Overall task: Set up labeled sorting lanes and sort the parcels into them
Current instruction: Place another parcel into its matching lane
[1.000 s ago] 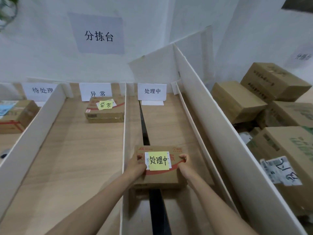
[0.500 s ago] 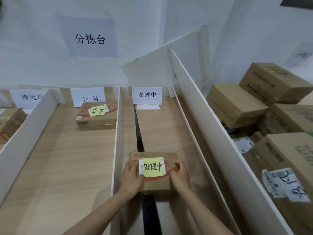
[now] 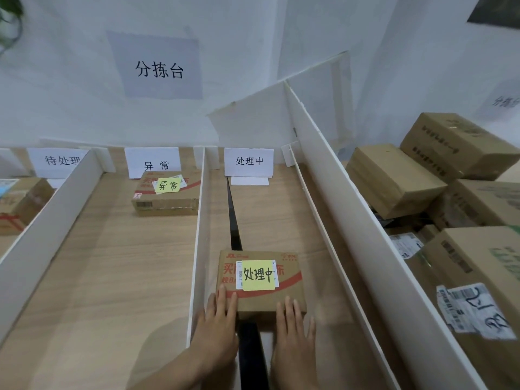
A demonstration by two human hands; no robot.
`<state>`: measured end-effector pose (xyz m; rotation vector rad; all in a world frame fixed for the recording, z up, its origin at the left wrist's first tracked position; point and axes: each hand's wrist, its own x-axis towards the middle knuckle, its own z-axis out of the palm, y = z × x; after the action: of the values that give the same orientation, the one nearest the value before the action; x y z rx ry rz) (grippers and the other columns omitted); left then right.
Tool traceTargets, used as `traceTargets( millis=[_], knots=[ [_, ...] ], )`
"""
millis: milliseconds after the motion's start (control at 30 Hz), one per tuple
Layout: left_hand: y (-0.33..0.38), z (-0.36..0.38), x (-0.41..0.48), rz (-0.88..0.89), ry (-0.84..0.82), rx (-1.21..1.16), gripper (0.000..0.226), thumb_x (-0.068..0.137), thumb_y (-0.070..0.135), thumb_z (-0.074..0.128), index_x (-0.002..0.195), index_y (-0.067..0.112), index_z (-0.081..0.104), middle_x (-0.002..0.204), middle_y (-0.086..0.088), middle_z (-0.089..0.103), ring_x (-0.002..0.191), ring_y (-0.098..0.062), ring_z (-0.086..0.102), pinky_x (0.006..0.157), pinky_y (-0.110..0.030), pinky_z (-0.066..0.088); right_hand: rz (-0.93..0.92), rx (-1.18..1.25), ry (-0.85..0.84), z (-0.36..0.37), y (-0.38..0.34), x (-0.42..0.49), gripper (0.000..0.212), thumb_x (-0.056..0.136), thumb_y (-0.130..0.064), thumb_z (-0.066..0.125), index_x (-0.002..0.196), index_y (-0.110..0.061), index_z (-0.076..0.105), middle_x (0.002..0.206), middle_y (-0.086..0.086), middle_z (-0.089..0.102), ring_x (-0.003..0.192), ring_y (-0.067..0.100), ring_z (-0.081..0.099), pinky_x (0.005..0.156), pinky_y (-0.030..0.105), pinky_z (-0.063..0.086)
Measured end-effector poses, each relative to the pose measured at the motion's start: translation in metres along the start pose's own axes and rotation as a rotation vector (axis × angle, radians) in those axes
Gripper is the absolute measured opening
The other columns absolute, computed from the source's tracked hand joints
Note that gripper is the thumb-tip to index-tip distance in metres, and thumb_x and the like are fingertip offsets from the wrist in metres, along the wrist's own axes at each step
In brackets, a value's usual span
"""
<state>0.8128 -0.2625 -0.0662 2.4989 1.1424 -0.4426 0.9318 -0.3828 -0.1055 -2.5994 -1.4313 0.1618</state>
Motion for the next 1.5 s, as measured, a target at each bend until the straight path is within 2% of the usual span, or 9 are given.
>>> traceTargets(
  millis=[200, 400, 467, 533, 600, 700, 1067, 1233, 1500],
  knots=[
    [0.014, -0.022, 0.038, 0.059, 0.01, 0.072, 0.078, 0.095, 0.033, 0.038, 0.15, 0.015, -0.014, 0.155, -0.014, -0.025, 0.143, -0.034, -0.02, 0.117, -0.05, -0.004, 0.024, -0.088, 0.008, -0.006, 0.02, 0.044, 0.113, 0.037, -0.015, 0.085, 0.139, -0.005, 0.036, 0.14, 0.019, 0.049, 0.147, 0.027, -0.002, 0.114, 0.043, 0.002],
    [0.034, -0.038, 0.088, 0.125, 0.029, 0.039, 0.079, 0.095, 0.042, 0.037, 0.15, 0.021, -0.014, 0.155, -0.01, -0.027, 0.143, -0.029, -0.023, 0.117, -0.047, -0.004, 0.104, -0.12, -0.095, -0.013, 0.043, 0.097, 0.101, 0.048, -0.018, 0.086, 0.138, 0.001, 0.044, 0.143, 0.023, 0.045, 0.144, 0.032, 0.022, 0.112, 0.038, -0.005],
    [0.04, -0.042, 0.106, 0.149, 0.045, 0.037, 0.078, 0.095, 0.043, 0.036, 0.15, 0.022, -0.015, 0.155, -0.009, -0.027, 0.143, -0.027, -0.024, 0.118, -0.046, -0.004, 0.132, -0.12, -0.061, -0.027, 0.05, 0.113, 0.091, 0.079, -0.02, 0.067, 0.15, -0.002, 0.015, 0.157, 0.021, 0.009, 0.143, 0.031, -0.002, 0.109, 0.034, -0.021],
    [0.047, -0.046, 0.123, 0.169, 0.062, 0.036, 0.078, 0.094, 0.044, 0.035, 0.15, 0.022, -0.014, 0.155, -0.008, -0.027, 0.143, -0.027, -0.023, 0.119, -0.046, -0.004, 0.114, -0.108, -0.07, -0.035, 0.058, 0.129, 0.081, 0.094, -0.018, 0.044, 0.147, -0.005, -0.016, 0.152, 0.015, -0.023, 0.138, 0.027, -0.025, 0.109, 0.033, -0.023],
    [0.054, -0.051, 0.139, 0.186, 0.079, 0.042, 0.078, 0.094, 0.044, 0.035, 0.151, 0.022, -0.013, 0.156, -0.008, -0.026, 0.144, -0.027, -0.021, 0.118, -0.046, -0.004, 0.127, -0.12, -0.07, -0.039, 0.066, 0.145, 0.079, 0.096, -0.017, 0.04, 0.145, -0.005, -0.021, 0.149, 0.015, -0.028, 0.139, 0.028, -0.026, 0.11, 0.039, -0.013],
    [0.063, -0.057, 0.163, 0.211, 0.105, 0.047, 0.077, 0.094, 0.045, 0.035, 0.151, 0.022, -0.012, 0.156, -0.009, -0.025, 0.144, -0.028, -0.019, 0.118, -0.046, -0.003, 0.141, -0.119, -0.086, -0.042, 0.077, 0.168, 0.079, 0.097, -0.018, 0.038, 0.139, -0.003, -0.027, 0.143, 0.014, -0.034, 0.14, 0.028, -0.026, 0.11, 0.039, -0.011],
    [0.075, -0.079, 0.245, 0.249, 0.18, 0.04, 0.079, 0.093, 0.045, 0.037, 0.151, 0.021, -0.011, 0.157, -0.01, -0.022, 0.145, -0.028, -0.018, 0.118, -0.047, 0.0, 0.087, -0.073, -0.072, -0.04, 0.117, 0.255, 0.074, 0.097, -0.02, 0.037, 0.151, -0.009, -0.012, 0.158, 0.012, -0.019, 0.146, 0.026, -0.02, 0.119, 0.04, 0.003],
    [0.074, -0.088, 0.275, 0.224, 0.204, 0.035, 0.08, 0.093, 0.044, 0.039, 0.151, 0.021, -0.011, 0.157, -0.01, -0.022, 0.145, -0.029, -0.017, 0.118, -0.047, 0.001, 0.051, -0.064, -0.054, -0.039, 0.121, 0.291, 0.076, 0.095, -0.018, 0.04, 0.151, -0.007, -0.01, 0.159, 0.012, -0.017, 0.146, 0.027, -0.018, 0.119, 0.039, 0.004],
    [0.074, -0.097, 0.297, 0.201, 0.223, 0.053, 0.08, 0.092, 0.045, 0.039, 0.151, 0.022, -0.009, 0.157, -0.011, -0.019, 0.145, -0.029, -0.016, 0.118, -0.048, 0.003, 0.053, -0.125, -0.043, -0.043, 0.123, 0.317, 0.073, 0.096, -0.019, 0.041, 0.153, -0.011, -0.004, 0.161, 0.011, -0.011, 0.148, 0.026, -0.012, 0.117, 0.049, 0.0]
  ],
)
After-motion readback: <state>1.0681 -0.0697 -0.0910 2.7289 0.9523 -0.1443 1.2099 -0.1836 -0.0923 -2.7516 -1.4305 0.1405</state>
